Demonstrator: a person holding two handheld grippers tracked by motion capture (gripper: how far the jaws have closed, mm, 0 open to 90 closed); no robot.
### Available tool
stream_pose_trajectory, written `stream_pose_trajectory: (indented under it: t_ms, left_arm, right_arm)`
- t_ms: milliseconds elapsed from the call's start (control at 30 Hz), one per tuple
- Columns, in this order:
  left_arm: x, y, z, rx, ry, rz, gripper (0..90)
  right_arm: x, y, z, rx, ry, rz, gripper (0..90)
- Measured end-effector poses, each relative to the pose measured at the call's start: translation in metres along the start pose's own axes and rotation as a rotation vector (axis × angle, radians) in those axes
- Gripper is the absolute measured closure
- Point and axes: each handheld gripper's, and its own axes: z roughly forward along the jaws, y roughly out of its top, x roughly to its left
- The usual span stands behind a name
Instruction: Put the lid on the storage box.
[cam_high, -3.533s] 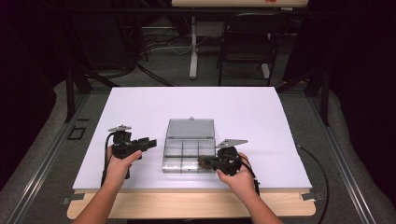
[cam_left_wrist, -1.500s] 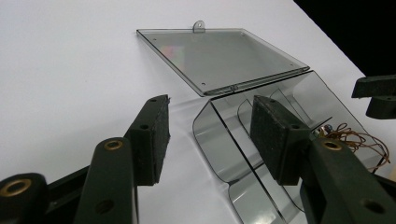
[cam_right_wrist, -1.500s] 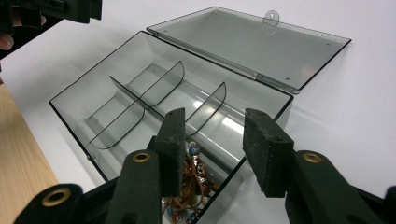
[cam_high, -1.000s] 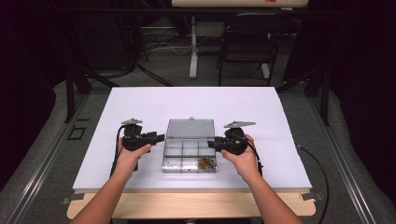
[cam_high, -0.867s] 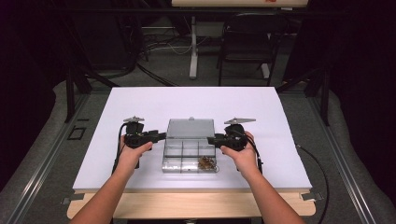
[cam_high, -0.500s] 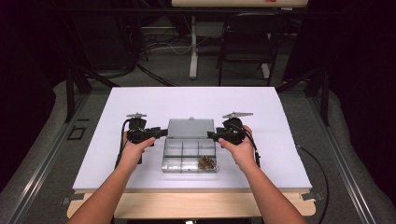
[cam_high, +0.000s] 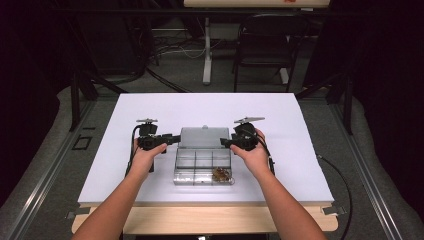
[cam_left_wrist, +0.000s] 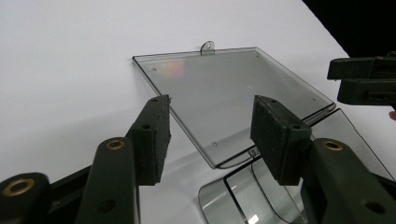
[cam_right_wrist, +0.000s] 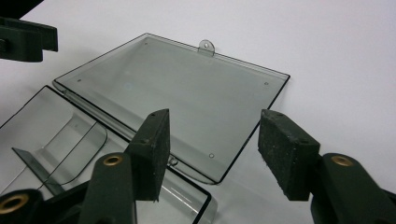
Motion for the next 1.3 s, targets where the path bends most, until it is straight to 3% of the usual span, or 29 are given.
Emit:
stream_pose_trajectory:
  t_ms: [200, 233, 400, 733, 900, 1133, 1300]
  left_arm:
    - [-0.001, 0.001, 0.006, 0.009, 0.011, 0.002, 46.0]
    - [-0.001, 0.001, 0.007, 0.01, 0.027, 0.018, 45.9]
    - [-0.001, 0.002, 0.008, 0.017, 0.018, 0.015, 45.7]
    - [0.002, 0.003, 0.015, 0.032, 0.046, -0.026, 44.0]
    - [0.004, 0.002, 0.019, 0.058, 0.054, -0.026, 44.5]
    - [0.006, 0.003, 0.02, 0.06, 0.039, -0.056, 44.6]
    - [0.008, 0.004, 0.022, 0.071, 0.026, -0.078, 45.1]
  right_arm:
    - [-0.004, 0.003, 0.004, -0.002, -0.014, 0.03, 41.1]
    - [-0.005, 0.004, 0.004, -0.003, -0.02, 0.039, 40.5]
    - [-0.011, 0.006, 0.006, -0.007, -0.03, 0.071, 39.0]
    - [-0.017, 0.008, 0.012, -0.016, -0.036, 0.111, 37.7]
    - [-0.019, 0.006, 0.016, 0.026, -0.045, 0.121, 37.2]
    - [-0.018, 0.005, 0.02, 0.039, -0.026, 0.13, 37.3]
    - [-0.02, 0.004, 0.024, 0.047, -0.014, 0.17, 37.2]
